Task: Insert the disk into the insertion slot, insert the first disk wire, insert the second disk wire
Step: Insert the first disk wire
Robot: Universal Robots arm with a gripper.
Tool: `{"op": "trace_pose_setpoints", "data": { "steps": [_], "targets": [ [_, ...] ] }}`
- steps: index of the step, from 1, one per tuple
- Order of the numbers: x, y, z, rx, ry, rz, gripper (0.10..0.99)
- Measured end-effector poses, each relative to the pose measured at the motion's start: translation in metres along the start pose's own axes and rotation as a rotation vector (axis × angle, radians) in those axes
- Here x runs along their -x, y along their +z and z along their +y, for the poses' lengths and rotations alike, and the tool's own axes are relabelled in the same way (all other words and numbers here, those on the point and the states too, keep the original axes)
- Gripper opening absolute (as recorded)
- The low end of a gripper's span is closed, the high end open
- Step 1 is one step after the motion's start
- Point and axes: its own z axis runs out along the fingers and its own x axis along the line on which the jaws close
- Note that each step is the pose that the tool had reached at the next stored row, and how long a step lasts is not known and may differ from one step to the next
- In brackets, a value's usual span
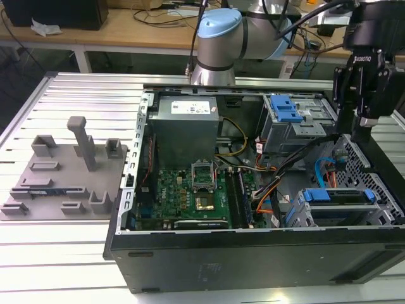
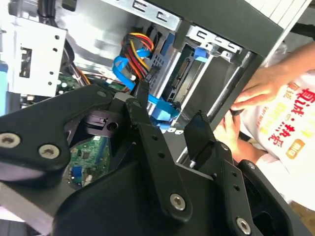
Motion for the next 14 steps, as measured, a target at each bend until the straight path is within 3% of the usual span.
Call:
{"op": "trace_pose_setpoints", "data": {
  "steps": [5, 8, 14],
  "targets": [
    [0.0053, 0.0097, -0.0032, 0.000, 0.000, 0.0009, 0.545],
    [0.0087, 0.0161, -0.0030, 0.000, 0.000, 0.0010, 0.412],
    [0.0134, 0.0250, 0.0000, -0.005, 0.001, 0.0095, 0.412]
  ]
}}
